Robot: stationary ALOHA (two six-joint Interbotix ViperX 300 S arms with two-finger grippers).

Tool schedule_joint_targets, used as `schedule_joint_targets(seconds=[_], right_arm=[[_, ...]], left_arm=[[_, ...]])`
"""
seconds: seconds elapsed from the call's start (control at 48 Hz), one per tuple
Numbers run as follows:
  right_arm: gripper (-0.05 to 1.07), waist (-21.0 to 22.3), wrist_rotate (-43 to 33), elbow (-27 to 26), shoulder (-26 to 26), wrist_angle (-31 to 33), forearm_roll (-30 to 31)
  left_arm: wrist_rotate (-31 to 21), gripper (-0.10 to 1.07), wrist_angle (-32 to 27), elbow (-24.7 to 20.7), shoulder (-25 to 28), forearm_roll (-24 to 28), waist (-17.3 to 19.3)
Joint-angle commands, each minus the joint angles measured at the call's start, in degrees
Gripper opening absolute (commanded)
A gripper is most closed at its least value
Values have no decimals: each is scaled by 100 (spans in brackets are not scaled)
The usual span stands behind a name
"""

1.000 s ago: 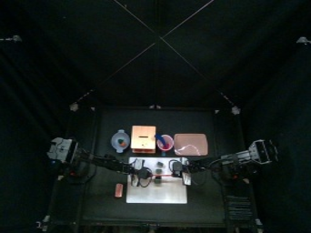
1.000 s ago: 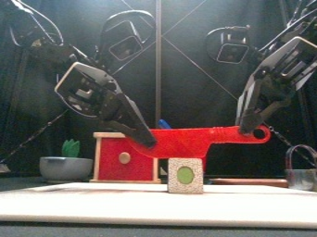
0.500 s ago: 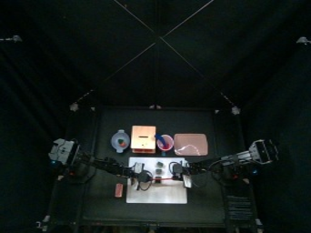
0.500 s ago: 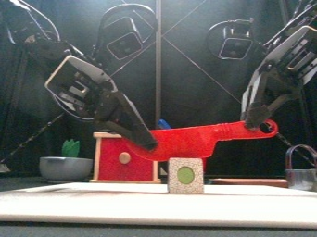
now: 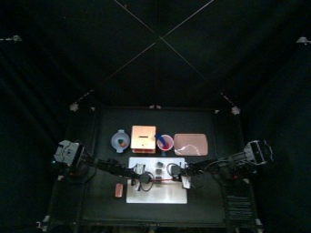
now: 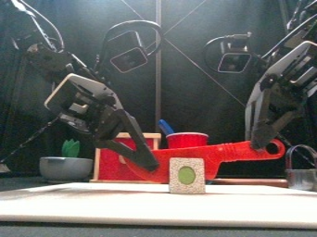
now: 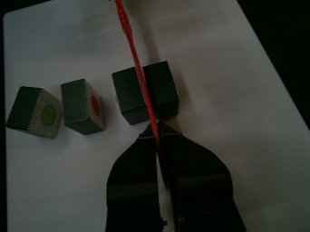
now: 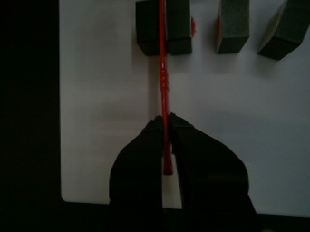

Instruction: Cut sushi roll

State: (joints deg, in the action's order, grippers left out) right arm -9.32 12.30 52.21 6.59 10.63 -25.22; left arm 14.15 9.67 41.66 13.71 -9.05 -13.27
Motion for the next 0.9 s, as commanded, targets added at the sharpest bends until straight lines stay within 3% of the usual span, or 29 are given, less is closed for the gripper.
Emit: schedule_joint_targets(seconds=[0.0,0.125,0.458,0.875], right_arm=[[38,-79,9,44,-44,79,0],[38,-141,0,-26,-114,105,-18],[38,-185,9,-79,9,167,-88],[38,-18,9,-396,1011,1028,299]], left_arm=[[18,28,-404,123,70,0,-308],[26,28,-650,9,105,0,-396],[26,28,-650,0,-88,0,-448],[26,28,-896,-18,-1415,554,105]])
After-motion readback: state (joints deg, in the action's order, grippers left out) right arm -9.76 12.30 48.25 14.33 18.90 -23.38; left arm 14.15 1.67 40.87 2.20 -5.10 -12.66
